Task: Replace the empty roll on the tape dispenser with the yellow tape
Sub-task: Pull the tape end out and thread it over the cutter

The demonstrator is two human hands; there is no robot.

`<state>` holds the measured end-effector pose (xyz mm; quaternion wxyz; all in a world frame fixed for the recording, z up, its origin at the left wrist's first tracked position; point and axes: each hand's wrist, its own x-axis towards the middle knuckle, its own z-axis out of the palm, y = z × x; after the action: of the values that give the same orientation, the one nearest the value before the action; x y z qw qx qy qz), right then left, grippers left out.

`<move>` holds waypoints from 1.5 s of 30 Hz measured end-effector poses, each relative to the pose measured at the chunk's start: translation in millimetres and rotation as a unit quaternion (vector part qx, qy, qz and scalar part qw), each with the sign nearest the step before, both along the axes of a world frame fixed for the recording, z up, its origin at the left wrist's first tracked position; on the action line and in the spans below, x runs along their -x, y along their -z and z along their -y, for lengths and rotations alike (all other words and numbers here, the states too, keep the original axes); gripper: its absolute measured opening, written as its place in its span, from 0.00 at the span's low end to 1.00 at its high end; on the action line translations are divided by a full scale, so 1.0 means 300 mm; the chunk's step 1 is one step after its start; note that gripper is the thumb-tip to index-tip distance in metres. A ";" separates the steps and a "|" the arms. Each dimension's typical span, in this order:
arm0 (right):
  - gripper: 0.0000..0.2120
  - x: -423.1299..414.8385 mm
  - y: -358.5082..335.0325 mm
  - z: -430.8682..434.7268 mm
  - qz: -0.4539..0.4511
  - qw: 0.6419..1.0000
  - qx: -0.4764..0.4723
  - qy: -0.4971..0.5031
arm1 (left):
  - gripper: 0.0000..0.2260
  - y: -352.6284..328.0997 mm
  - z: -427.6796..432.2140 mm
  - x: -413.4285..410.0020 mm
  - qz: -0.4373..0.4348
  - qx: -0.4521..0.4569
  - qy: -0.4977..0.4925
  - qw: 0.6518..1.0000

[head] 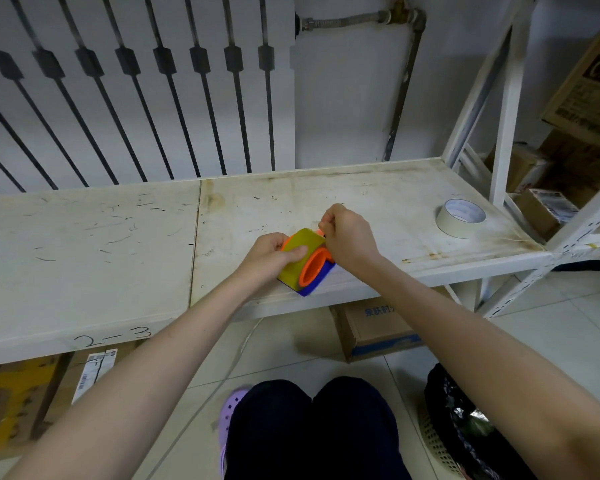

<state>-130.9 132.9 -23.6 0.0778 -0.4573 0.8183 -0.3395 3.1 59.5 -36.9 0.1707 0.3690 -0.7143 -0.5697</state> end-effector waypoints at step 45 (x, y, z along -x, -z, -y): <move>0.09 0.028 -0.040 -0.095 0.209 0.959 0.185 -0.056 | 0.21 -0.040 0.055 -0.043 0.009 0.099 0.030 0.995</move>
<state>-139.2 161.3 -11.5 0.1799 -0.4280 0.6799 -0.5677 16.1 42.9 -24.7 0.1828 0.3342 -0.7795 -0.4973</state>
